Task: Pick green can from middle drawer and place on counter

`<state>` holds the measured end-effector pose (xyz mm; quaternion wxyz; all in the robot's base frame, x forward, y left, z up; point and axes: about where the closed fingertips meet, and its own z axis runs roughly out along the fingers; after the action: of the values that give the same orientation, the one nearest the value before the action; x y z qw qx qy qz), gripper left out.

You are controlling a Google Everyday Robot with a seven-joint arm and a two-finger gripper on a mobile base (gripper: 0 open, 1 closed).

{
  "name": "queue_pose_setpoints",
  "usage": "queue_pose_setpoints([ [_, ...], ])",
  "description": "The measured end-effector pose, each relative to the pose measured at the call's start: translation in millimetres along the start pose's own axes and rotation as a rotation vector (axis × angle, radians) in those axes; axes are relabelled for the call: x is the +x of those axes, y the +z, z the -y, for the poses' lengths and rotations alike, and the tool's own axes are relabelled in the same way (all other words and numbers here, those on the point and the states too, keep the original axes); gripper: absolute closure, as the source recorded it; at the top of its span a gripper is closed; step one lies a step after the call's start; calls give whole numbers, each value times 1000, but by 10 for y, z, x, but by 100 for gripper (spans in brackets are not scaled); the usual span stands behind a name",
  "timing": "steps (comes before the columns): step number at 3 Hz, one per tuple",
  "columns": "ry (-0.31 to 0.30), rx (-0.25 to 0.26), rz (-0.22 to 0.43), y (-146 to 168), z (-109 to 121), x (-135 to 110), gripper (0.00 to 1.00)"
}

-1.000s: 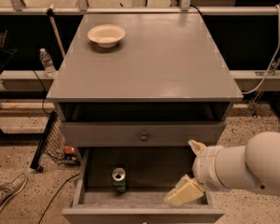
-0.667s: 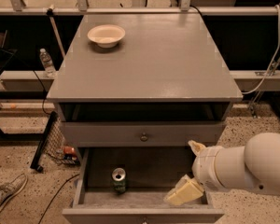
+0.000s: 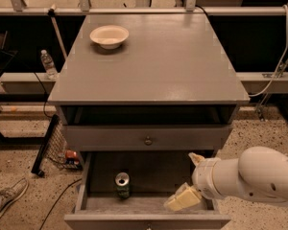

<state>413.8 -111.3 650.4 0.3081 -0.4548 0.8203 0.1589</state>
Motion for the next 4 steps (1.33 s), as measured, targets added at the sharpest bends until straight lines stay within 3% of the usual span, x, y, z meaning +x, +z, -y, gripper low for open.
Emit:
queue_pose_setpoints([
  [1,0,0,0,0,0,0,0],
  [3,65,-66,-10,660,-137,272,0],
  [4,87,-73,7,1057,-229,311,0],
])
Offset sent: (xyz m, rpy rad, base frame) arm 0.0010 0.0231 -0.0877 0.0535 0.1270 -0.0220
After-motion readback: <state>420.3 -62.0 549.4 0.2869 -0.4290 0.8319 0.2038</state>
